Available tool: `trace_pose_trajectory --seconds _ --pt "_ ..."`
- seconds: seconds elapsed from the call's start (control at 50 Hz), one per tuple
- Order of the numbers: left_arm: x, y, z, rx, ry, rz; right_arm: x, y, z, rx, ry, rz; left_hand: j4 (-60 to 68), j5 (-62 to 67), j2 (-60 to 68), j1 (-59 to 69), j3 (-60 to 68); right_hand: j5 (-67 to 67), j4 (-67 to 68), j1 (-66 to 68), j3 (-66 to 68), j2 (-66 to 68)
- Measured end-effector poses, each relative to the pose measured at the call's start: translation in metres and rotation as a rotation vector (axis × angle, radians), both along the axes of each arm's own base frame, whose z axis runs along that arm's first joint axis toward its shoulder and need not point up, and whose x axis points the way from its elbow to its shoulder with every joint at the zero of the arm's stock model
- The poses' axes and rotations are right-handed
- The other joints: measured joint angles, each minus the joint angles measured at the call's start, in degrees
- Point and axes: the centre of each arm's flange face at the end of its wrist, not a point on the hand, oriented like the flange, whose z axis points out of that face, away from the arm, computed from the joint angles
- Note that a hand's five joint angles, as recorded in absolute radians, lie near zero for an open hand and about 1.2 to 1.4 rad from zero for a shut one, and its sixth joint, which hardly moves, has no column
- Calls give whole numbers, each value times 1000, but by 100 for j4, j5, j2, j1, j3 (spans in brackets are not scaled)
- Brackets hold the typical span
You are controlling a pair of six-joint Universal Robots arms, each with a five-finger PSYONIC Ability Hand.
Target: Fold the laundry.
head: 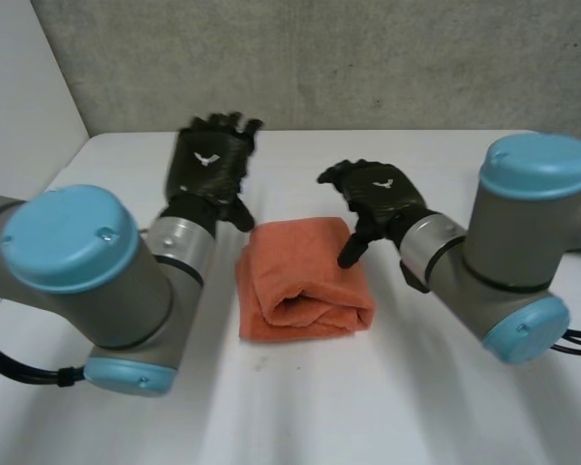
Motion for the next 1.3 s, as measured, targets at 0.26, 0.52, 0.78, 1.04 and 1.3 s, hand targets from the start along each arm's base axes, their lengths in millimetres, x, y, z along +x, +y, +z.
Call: trace_pose_trajectory --seconds 0.26,0.52,0.78,1.04,1.3 --pt "-32 6 -48 251 -7 -141 -6 -17 -29 160 28 -48 511 433 491 568 449 0 0 1 0 0" --pt "-4 -9 -98 357 -302 -12 15 -13 -54 144 112 20 515 437 511 568 472 0 0 0 0 0" --pt "1 -5 -99 309 -417 5 24 -4 -83 72 288 66 469 337 488 548 455 0 0 -86 0 0" --pt "-1 0 -39 194 -310 -36 8 2 -28 -73 276 -2 278 135 294 373 255 -22 0 -125 0 0" --pt "14 17 64 73 -80 -261 -8 72 -24 -175 239 0 259 134 260 367 251 -22 0 -125 0 0"
